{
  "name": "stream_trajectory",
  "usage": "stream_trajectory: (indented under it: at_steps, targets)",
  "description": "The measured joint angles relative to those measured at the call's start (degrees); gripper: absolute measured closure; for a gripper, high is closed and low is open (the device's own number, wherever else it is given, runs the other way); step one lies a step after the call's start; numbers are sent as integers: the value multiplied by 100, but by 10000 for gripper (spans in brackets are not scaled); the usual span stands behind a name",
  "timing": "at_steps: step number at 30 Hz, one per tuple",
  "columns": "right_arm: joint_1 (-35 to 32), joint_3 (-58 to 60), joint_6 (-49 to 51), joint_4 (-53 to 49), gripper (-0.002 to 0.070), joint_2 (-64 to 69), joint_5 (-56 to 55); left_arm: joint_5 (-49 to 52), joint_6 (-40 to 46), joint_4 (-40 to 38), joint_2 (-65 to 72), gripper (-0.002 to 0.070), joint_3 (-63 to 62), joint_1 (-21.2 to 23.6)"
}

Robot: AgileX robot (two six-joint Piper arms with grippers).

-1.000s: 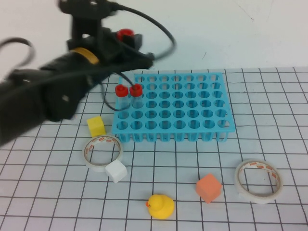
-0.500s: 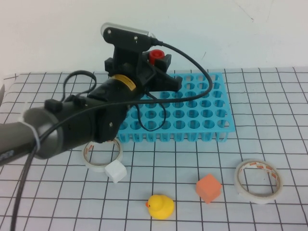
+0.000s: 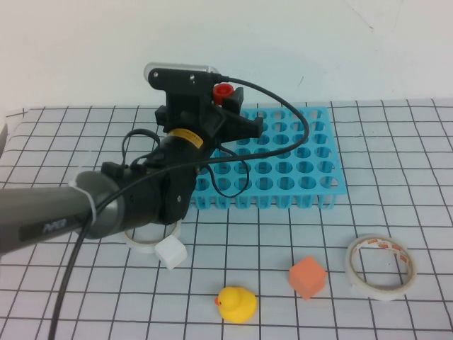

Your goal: Place the test tubes

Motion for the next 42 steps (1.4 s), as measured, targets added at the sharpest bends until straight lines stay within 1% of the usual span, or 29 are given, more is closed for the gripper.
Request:
stream_trajectory:
  at_steps: [6, 12, 42]
  targets:
    - [0, 0, 0, 0, 678, 0, 0, -264, 0, -134, 227, 428, -12, 88]
    - [0, 0, 0, 0, 678, 0, 0, -275, 0, -194, 441, 428, -208, 190]
    - [0, 0, 0, 0, 678, 0, 10, -7, -139, 2, 600, 428, -337, 190]
